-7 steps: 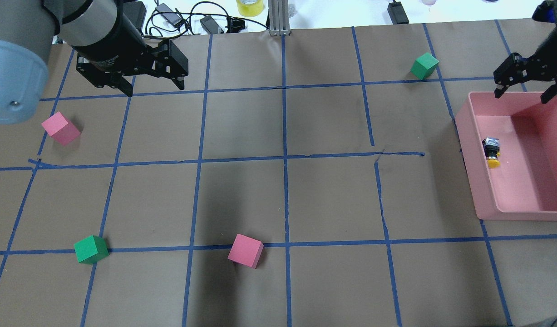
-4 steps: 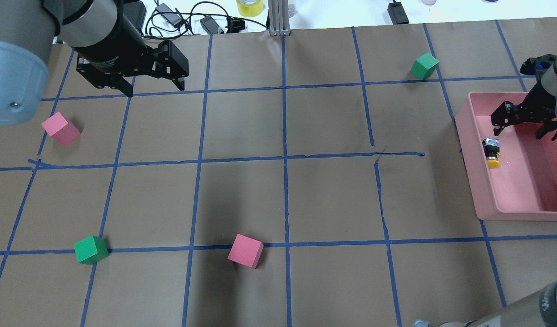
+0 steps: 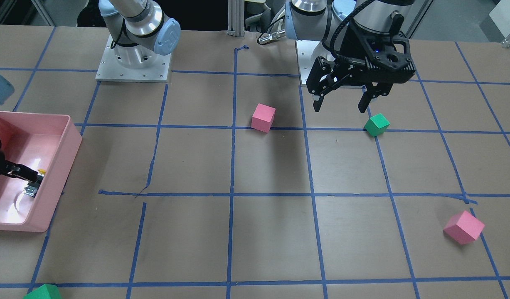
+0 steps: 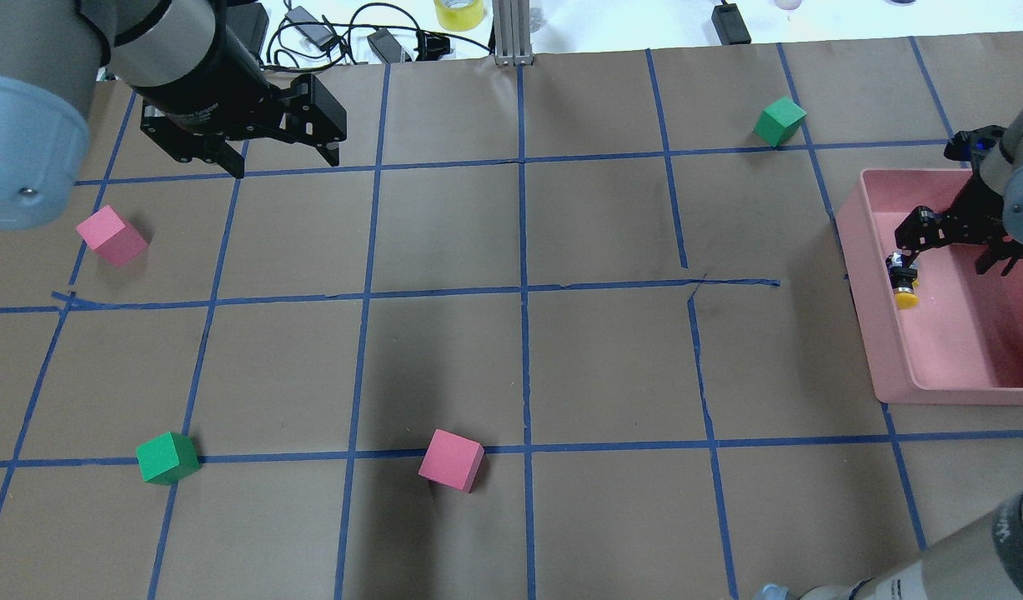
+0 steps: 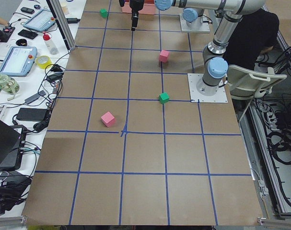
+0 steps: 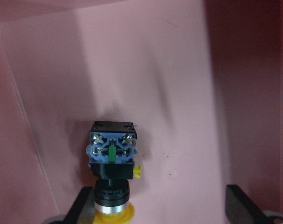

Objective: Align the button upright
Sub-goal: 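Lower the right gripper and grasp the yellow button by its cap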

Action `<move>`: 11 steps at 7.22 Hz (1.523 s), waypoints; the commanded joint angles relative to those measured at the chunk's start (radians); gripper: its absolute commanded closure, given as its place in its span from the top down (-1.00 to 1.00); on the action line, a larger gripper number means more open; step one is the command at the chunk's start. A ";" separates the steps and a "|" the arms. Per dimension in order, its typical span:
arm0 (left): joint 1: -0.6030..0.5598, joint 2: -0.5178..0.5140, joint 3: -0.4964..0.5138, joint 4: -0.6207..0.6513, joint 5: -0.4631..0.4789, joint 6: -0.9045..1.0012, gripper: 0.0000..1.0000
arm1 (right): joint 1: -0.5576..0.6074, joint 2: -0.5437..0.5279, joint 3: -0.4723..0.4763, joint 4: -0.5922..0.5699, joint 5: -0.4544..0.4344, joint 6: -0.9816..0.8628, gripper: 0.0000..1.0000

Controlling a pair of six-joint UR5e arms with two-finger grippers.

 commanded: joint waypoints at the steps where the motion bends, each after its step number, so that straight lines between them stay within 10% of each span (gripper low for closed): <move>1: 0.000 0.006 0.000 -0.002 0.003 0.005 1.00 | -0.005 0.040 0.011 -0.002 0.002 0.000 1.00; 3: 0.000 0.006 0.000 -0.002 0.003 0.005 1.00 | -0.008 0.046 0.013 -0.002 0.002 -0.003 0.80; 4: 0.000 0.008 0.000 -0.002 0.016 0.005 1.00 | -0.008 0.046 0.015 0.001 0.006 -0.003 -0.47; 5: 0.000 0.008 0.000 -0.002 0.016 0.005 1.00 | -0.008 0.046 0.015 0.009 0.014 -0.004 -0.99; 11: 0.002 0.009 0.000 0.023 0.014 -0.025 1.00 | 0.004 -0.064 -0.203 0.267 0.064 0.011 -1.00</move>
